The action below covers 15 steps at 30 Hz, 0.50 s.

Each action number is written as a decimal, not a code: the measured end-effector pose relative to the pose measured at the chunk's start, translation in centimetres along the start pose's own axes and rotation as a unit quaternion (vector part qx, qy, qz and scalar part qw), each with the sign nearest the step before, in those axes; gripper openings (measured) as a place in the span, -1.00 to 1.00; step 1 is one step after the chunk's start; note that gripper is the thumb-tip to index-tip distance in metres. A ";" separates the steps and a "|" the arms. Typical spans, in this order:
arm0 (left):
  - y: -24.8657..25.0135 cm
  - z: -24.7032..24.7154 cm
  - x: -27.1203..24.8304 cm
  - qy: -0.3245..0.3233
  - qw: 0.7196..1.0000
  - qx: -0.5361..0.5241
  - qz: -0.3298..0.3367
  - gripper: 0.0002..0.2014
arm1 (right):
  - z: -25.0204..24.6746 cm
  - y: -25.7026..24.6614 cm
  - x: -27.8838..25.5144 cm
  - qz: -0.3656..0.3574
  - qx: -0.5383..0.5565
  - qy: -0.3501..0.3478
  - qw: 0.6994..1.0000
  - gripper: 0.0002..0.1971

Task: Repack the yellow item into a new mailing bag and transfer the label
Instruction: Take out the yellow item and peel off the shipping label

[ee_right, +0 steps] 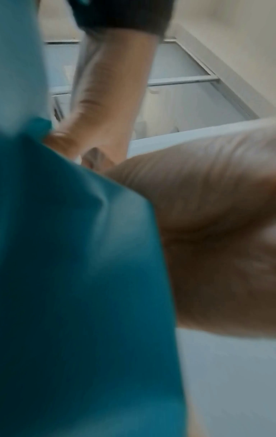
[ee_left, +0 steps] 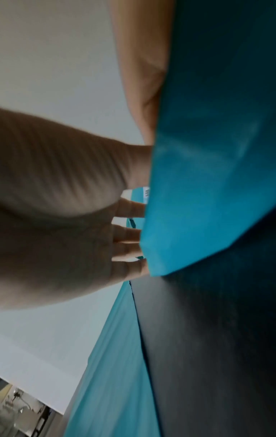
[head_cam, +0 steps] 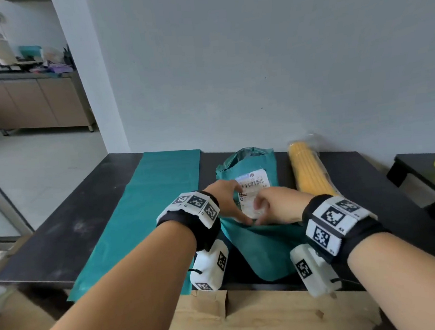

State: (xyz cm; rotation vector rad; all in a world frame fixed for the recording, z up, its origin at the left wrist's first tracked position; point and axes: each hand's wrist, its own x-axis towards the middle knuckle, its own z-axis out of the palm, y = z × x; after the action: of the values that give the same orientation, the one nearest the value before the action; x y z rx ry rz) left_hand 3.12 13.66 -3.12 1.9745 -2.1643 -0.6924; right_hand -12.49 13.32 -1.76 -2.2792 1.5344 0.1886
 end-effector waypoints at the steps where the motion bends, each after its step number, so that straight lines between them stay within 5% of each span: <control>1: -0.2 0.2 0.0 -0.014 1.000 0.018 0.000 -0.08 | -0.1 0.1 -0.1 -0.007 0.009 -0.017 1.000 -0.41; 6: 0.2 0.4 -0.8 -0.077 0.985 0.151 0.008 0.07 | -0.4 0.4 -0.5 -0.019 0.044 -0.076 0.996 -0.36; 11: 1.0 -0.3 -2.1 -0.108 0.974 0.201 0.015 0.11 | -0.7 0.2 -0.3 -0.027 0.066 0.067 0.995 -0.86; 13: 1.2 -0.5 -2.1 -0.062 0.989 0.133 -0.004 -0.06 | 0.2 0.0 -0.1 -0.024 0.042 0.035 0.998 -0.88; 15: 1.0 -0.6 -2.1 -0.005 0.999 0.038 -0.022 -0.43 | 1.3 0.3 0.2 -0.014 0.045 0.008 0.999 -0.85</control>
State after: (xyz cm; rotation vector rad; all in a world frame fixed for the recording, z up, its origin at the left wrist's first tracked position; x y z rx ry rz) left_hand 2.73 15.63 -1.73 2.0653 -2.1911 -0.6358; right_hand -12.56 13.54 -3.08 -2.2362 1.4867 0.0918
